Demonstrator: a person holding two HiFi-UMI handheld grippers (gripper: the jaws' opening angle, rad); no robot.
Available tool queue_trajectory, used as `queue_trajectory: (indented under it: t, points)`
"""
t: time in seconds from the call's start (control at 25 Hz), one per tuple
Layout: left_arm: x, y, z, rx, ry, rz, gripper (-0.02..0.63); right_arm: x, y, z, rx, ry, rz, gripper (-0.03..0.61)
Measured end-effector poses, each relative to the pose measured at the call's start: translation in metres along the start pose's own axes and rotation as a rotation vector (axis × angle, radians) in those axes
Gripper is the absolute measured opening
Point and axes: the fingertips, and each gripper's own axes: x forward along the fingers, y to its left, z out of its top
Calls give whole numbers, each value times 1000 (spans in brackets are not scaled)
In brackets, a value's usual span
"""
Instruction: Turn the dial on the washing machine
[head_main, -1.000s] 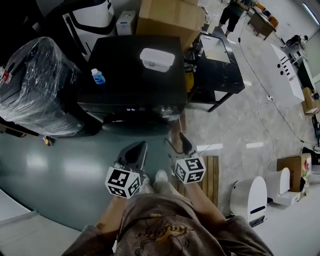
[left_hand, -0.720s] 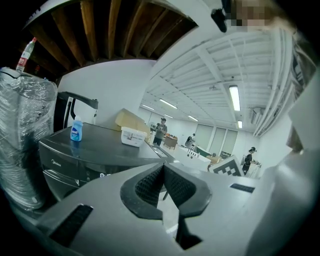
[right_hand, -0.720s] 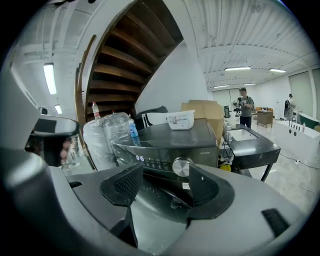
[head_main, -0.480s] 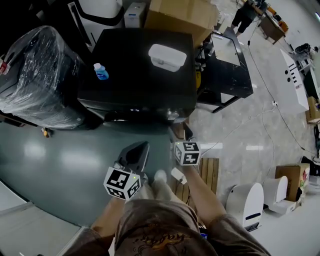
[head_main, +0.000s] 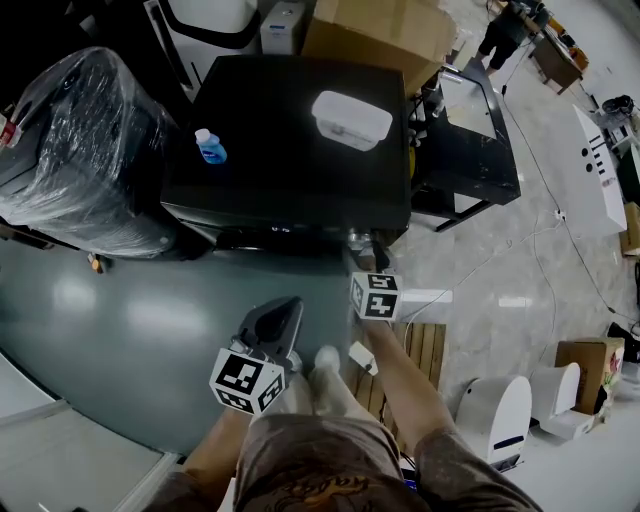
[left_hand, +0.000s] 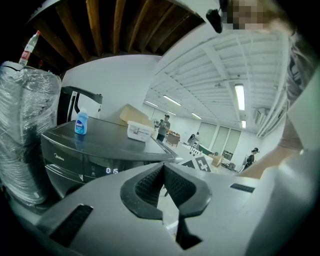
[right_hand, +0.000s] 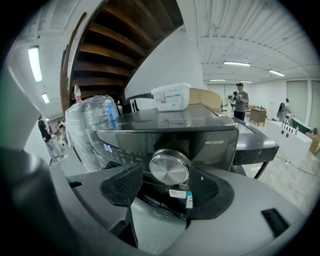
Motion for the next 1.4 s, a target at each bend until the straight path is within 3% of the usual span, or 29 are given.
queue_trajectory:
  t: [0.36, 0.6, 1.4]
  points:
    - [1, 6, -1, -9, 10, 11, 0, 8, -7, -2, 65, 10, -58, 253]
    - [3, 6, -3, -6, 18, 11, 0, 8, -9, -1, 93, 10, -52, 253]
    - [9, 1, -14, 0, 37, 7, 0, 9, -13, -5, 487, -55, 120, 253]
